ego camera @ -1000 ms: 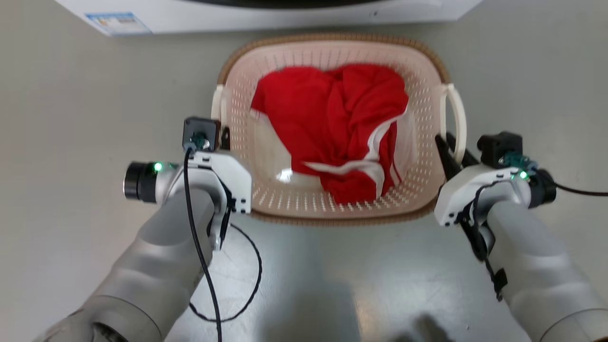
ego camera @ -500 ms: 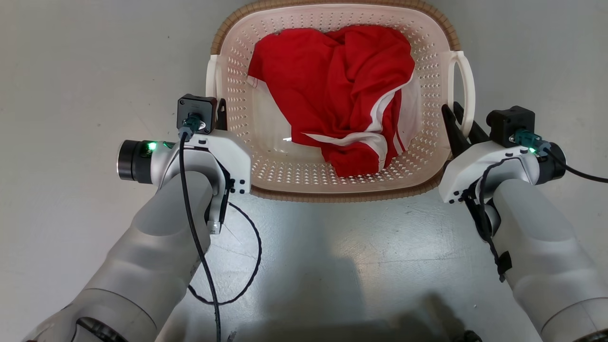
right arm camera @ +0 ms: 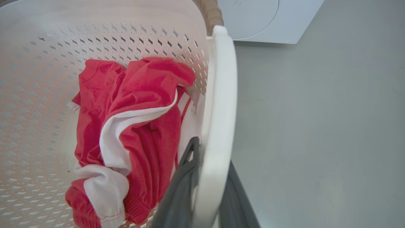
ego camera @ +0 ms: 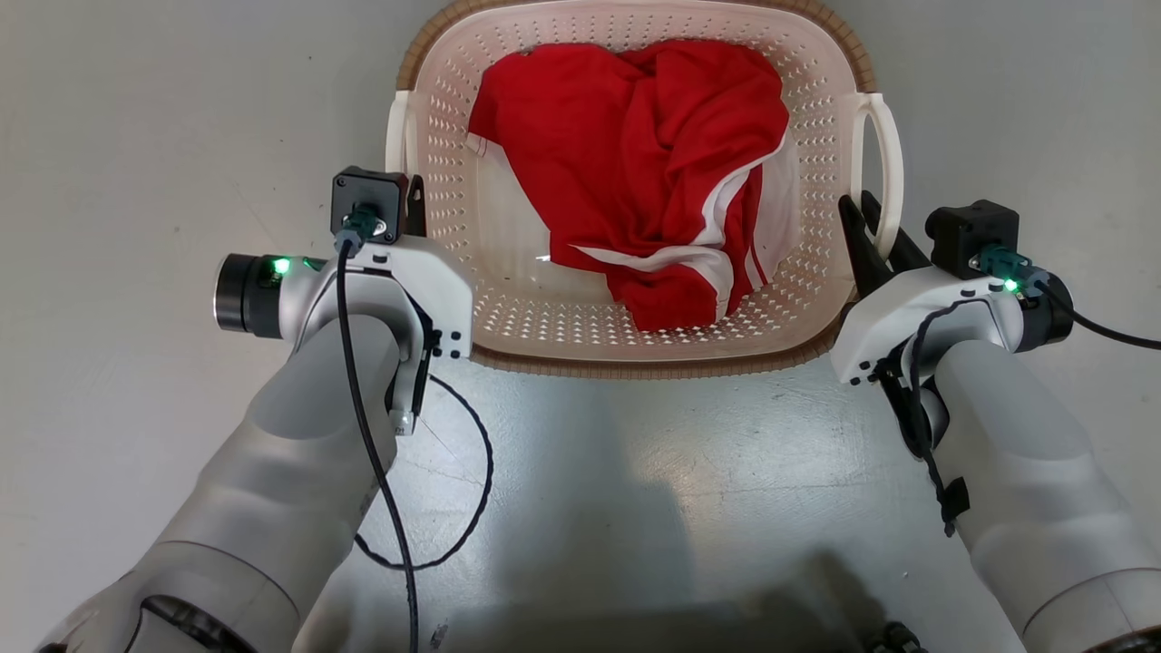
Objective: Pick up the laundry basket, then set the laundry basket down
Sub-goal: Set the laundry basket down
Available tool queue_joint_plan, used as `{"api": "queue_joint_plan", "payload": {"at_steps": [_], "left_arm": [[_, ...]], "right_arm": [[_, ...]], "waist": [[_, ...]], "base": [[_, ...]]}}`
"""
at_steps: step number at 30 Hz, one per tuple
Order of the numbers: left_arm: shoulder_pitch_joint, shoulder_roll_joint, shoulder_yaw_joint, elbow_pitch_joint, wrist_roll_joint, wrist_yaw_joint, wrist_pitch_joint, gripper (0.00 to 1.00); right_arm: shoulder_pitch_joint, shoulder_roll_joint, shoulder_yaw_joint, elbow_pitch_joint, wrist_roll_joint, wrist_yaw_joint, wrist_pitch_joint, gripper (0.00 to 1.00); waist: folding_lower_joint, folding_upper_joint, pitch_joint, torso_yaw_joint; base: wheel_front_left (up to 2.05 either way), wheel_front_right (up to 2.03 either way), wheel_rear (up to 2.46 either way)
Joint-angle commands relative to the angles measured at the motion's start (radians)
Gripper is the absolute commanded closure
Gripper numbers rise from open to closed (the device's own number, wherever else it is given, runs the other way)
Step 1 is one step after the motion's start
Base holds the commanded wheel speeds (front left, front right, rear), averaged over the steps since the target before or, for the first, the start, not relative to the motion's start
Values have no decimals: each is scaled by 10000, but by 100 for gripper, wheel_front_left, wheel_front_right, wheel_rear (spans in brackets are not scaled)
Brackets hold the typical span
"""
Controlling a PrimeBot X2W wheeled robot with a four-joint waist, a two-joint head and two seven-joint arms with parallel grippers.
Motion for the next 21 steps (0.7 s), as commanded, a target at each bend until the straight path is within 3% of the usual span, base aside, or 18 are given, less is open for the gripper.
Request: {"api": "queue_joint_plan", "payload": {"at_steps": [1, 15, 16, 17, 18, 19, 21], "left_arm": [[-202, 290, 190, -36, 196, -20, -106, 100], [-239, 246, 504, 109, 430, -74, -106, 100], [-232, 210, 536, 159, 391, -98, -106, 100], [-237, 158, 673, 163, 268, -101, -106, 100], [-245, 115, 757, 176, 210, -74, -106, 100], [-239, 51, 766, 245, 190, -41, -104, 0], [-277, -54, 790, 356, 158, 34, -100, 0]], "right_arm": [[286, 125, 221, -149, -233, 85, -148, 100], [163, 167, 59, -165, -366, 85, -149, 100], [129, 128, -48, -225, -408, 85, -149, 77], [125, 107, -142, -227, -463, 85, -149, 0], [129, 121, -175, -125, -496, 85, -149, 0], [89, 125, -211, -136, -531, 85, -149, 0], [47, 74, -353, -307, -651, 85, -149, 0]], "waist": [[0, 0, 12, 2], [0, 0, 123, 15], [0, 0, 144, 17], [0, 0, 169, 28], [0, 0, 192, 45], [0, 0, 230, 57], [0, 0, 297, 79]], "base": [[0, 0, 0], [0, 0, 0], [0, 0, 0], [0, 0, 0], [0, 0, 0], [0, 0, 0], [0, 0, 0]]}}
